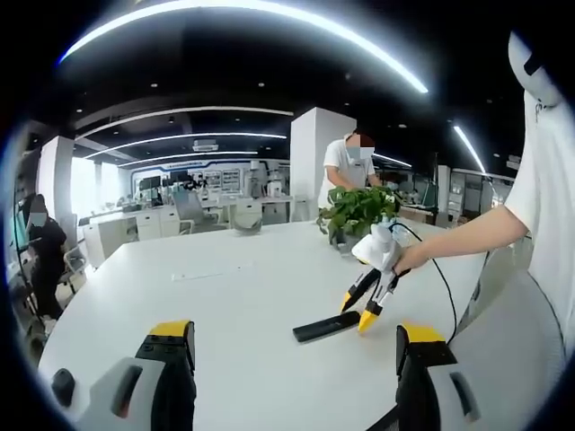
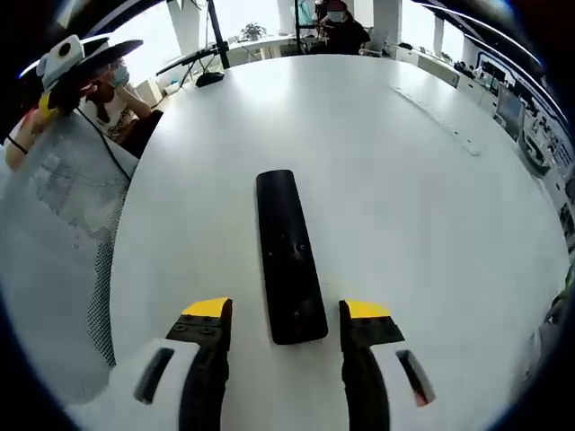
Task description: Press the specified remote control buttons in sequence, fully releasing each button before pressing the next.
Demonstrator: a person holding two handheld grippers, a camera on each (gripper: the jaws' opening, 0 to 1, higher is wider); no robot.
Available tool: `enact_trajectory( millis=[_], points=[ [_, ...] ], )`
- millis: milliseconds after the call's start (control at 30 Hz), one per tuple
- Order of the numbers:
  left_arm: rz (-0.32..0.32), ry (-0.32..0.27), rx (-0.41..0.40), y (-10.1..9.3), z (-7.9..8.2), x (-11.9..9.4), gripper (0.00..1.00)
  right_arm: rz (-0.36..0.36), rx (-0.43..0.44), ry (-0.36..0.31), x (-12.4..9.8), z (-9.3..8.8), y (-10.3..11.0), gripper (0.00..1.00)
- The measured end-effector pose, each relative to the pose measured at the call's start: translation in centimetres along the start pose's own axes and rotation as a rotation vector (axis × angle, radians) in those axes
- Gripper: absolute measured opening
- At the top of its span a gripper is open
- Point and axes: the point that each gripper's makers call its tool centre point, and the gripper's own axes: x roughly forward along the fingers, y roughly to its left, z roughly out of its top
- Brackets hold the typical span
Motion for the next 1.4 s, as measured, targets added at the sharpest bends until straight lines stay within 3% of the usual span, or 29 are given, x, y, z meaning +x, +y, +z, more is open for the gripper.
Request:
enact_trajectory(
  millis=[133,200,433,633,867,1200,1400],
  points=[
    [-0.002,0.005,0.001,-0.1,-0.1,0.0,0.96,-0.038,0.037,-0.087,-0.8,1.6,-0.1,0.57],
    [-0.002,0.003,0.001,0.0,0.0,0.0,0.96,-0.084,0.057,-0.15,-1.4,2.7,-0.5,0.66],
    [0.003,-0.003,0.002,0.0,0.1,0.0,0.97,-0.175,0.098,-0.264,-3.9,5.3,0.0,0.91],
    [0.006,-0.006,0.003,0.0,0.2,-0.1,0.97,-0.212,0.144,-0.377,-6.5,7.5,0.7,0.93],
    [0.007,-0.02,0.004,0.0,0.4,-0.1,0.97,-0.245,0.186,-0.462,-8.7,8.2,0.9,1.0],
    [0.002,-0.032,0.01,0.0,0.6,-0.2,0.97,-0.306,0.224,-0.591,-13.1,9.2,4.0,1.0],
    [-0.003,-0.039,0.016,-0.2,0.7,-0.2,0.97,-0.366,0.193,-0.591,-14.5,8.9,4.8,1.0]
  ],
)
